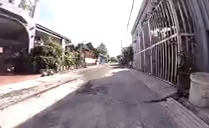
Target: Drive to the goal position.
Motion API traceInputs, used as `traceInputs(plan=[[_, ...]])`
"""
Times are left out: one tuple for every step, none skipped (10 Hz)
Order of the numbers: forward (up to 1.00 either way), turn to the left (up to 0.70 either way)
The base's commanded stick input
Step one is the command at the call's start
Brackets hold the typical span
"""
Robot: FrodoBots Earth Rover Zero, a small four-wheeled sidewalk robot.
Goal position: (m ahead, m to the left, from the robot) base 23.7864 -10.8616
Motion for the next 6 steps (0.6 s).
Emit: traceInputs(plan=[[0.70,0.00],[0.78,0.00],[0.85,0.00],[0.85,0.00],[0.85,0.00],[0.85,0.00]])
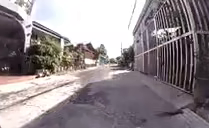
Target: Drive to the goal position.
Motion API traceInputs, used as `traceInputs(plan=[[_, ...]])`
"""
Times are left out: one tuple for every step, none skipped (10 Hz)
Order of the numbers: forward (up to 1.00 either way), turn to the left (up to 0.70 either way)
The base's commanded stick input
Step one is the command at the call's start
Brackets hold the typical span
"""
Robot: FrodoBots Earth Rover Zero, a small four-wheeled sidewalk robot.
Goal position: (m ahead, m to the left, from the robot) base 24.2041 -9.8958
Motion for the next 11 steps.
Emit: traceInputs(plan=[[0.85,0.00],[0.85,0.00],[0.85,-0.04],[0.85,-0.17],[0.85,0.00],[0.85,0.00],[0.85,0.00],[0.86,0.00],[0.94,0.00],[1.00,0.00],[1.00,0.00]])
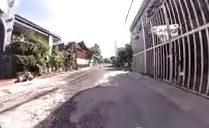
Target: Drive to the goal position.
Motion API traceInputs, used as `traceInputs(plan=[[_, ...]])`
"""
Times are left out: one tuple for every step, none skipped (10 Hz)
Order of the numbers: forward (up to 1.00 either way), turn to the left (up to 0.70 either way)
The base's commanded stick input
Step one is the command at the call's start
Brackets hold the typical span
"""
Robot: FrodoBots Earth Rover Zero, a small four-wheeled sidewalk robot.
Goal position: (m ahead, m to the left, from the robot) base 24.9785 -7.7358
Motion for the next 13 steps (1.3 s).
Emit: traceInputs(plan=[[1.00,0.00],[1.00,0.00],[1.00,0.00],[1.00,0.00],[1.00,0.00],[1.00,0.00],[1.00,0.00],[1.00,0.00],[1.00,0.00],[1.00,0.00],[1.00,0.00],[1.00,0.00],[1.00,0.00]])
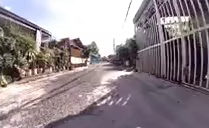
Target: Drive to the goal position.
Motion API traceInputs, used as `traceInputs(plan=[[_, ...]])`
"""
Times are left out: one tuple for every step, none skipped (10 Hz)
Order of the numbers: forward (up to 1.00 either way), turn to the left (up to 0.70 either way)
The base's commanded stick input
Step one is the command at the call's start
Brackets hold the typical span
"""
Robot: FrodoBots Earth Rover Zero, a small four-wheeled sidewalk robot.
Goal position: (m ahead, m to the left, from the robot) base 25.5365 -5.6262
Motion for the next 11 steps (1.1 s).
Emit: traceInputs(plan=[[1.00,0.00],[1.00,0.00],[1.00,0.00],[1.00,0.00],[1.00,0.00],[1.00,0.00],[1.00,0.00],[1.00,0.00],[1.00,-0.27],[1.00,-0.27],[1.00,-0.05]])
